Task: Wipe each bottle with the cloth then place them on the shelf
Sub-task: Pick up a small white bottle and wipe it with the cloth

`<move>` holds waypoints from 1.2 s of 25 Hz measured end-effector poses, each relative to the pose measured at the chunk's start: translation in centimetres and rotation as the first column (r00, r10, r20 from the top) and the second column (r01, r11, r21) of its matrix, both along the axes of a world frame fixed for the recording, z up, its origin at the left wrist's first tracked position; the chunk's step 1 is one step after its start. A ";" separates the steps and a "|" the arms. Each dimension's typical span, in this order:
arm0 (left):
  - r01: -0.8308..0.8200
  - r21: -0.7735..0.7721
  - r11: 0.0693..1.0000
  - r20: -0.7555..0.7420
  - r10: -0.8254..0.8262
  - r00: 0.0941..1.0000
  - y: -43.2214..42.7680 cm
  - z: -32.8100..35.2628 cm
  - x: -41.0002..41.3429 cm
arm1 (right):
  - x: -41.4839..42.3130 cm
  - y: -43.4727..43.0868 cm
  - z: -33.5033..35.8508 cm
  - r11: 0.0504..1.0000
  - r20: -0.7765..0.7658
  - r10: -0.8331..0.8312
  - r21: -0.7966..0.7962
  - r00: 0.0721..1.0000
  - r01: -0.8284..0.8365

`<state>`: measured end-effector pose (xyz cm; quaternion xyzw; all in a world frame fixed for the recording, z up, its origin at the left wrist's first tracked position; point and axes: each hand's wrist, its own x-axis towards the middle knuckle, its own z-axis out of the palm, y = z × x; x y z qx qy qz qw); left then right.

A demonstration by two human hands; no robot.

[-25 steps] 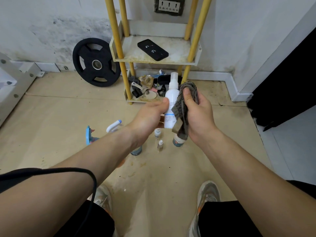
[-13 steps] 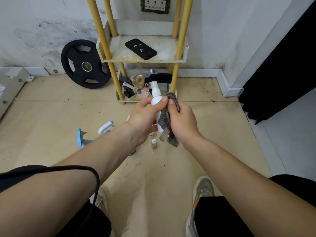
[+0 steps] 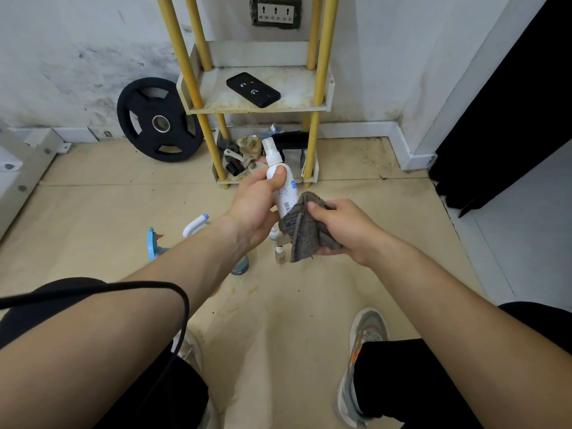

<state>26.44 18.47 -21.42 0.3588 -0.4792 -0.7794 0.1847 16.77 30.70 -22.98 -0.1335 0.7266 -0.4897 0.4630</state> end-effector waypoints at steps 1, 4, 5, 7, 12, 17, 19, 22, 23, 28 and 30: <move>0.017 -0.060 0.998 0.021 -0.016 1.000 -0.1 -0.3 0.2 | -0.1 0.7 -0.1 1.000 0.082 0.000 -0.008 0.997 0.000; 0.093 -0.328 0.940 0.142 -0.048 0.989 -0.7 -1.9 1.1 | -1.0 2.6 -0.9 1.000 0.126 -0.024 -0.017 0.992 0.026; 0.125 -0.411 0.903 0.186 -0.050 0.981 -0.9 -2.6 1.4 | -1.4 3.1 -1.5 0.999 0.098 -0.036 0.009 0.995 0.035; 0.205 -0.505 0.838 0.276 -0.068 0.959 -0.9 -4.5 2.0 | -1.6 3.6 -3.4 0.994 0.063 -0.052 0.096 0.997 0.045; 0.377 -0.445 0.812 0.492 -0.130 0.861 0.5 -12.0 2.5 | 0.0 3.8 -10.8 0.962 0.058 -0.064 0.269 0.996 0.046; 0.530 -0.460 0.712 0.666 -0.118 0.736 2.1 -18.7 2.0 | 1.4 3.2 -17.5 0.934 0.133 -0.093 0.355 0.987 0.040; 0.552 -0.465 0.692 0.698 -0.097 0.709 2.4 -20.6 1.4 | 1.2 2.9 -20.0 0.927 0.149 -0.127 0.371 0.981 0.064; 0.566 -0.461 0.683 0.730 -0.070 0.679 2.4 -23.7 0.5 | 0.5 2.3 -23.7 0.907 0.134 -0.138 0.415 0.981 0.070; 0.571 -0.454 0.684 0.737 -0.071 0.672 2.3 -24.8 0.2 | 0.3 2.0 -24.7 0.902 0.131 -0.139 0.426 0.982 0.071; 0.594 -0.491 0.637 0.757 -0.026 0.653 1.8 -29.1 -1.4 | -1.1 0.7 -28.6 0.897 0.111 -0.143 0.434 0.984 0.081; 0.578 -0.515 0.633 0.746 -0.001 0.666 1.5 -30.3 -2.1 | -1.4 0.3 -29.6 0.891 0.117 -0.169 0.442 0.979 0.101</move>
